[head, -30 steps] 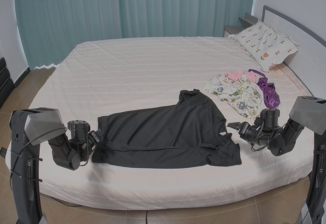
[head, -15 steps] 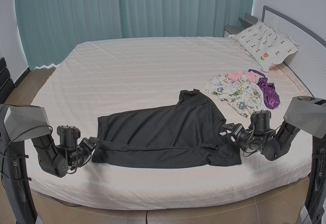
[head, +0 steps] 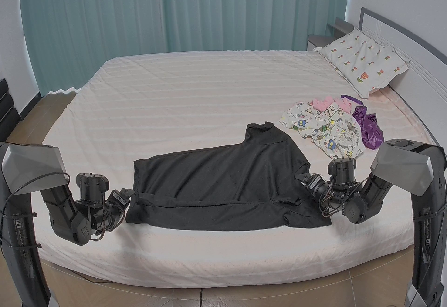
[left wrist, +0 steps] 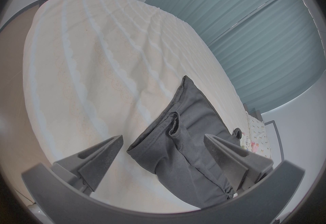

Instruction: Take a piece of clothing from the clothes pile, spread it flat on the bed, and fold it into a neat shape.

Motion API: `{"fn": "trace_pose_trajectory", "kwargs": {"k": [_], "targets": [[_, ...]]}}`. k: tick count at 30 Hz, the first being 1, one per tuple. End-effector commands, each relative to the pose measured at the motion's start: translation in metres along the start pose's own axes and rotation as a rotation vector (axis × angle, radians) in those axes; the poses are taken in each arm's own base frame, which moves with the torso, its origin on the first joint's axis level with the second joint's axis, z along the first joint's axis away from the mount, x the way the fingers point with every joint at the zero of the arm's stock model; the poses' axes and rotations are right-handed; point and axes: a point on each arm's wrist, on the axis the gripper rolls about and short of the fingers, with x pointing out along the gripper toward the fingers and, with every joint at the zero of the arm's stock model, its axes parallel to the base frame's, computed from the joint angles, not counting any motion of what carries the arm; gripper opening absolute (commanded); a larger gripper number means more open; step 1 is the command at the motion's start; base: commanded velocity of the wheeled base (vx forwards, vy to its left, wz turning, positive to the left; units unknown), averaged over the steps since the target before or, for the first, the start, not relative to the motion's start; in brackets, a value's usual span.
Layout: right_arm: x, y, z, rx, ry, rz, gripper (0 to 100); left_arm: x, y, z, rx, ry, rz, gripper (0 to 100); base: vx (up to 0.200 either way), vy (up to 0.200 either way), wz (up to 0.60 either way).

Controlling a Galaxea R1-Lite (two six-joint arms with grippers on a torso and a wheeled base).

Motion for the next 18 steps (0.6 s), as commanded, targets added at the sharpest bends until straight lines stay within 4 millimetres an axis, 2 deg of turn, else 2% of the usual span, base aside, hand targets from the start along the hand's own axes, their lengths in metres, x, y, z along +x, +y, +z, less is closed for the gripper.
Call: {"fn": "trace_pose_trajectory", "kwargs": {"k": [1,5,10,14,16,18], "targets": [[0.008,-0.004,-0.003,0.001,0.001,-0.006,100,0.0,0.001,-0.001,0.0,0.003,0.005,100,0.0,0.0,0.0],[0.001,0.004,0.003,-0.001,-0.01,0.009,100,0.0,0.002,-0.001,0.002,0.003,0.006,100,0.0,0.0,0.0],[-0.014,0.025,0.016,-0.006,-0.043,0.056,100,0.0,0.002,-0.001,0.002,0.003,0.006,100,0.0,0.0,0.0],[-0.014,0.028,0.019,-0.007,-0.036,0.046,100,0.0,0.002,-0.001,0.002,0.004,0.007,100,0.0,0.0,0.0],[-0.007,0.025,0.018,-0.005,-0.029,0.042,100,0.001,0.003,-0.002,0.002,0.006,0.01,100,0.0,0.0,0.0],[0.005,0.014,0.009,-0.005,-0.013,0.018,100,0.001,0.003,-0.002,0.003,0.006,0.01,100,0.0,0.0,0.0]]}}
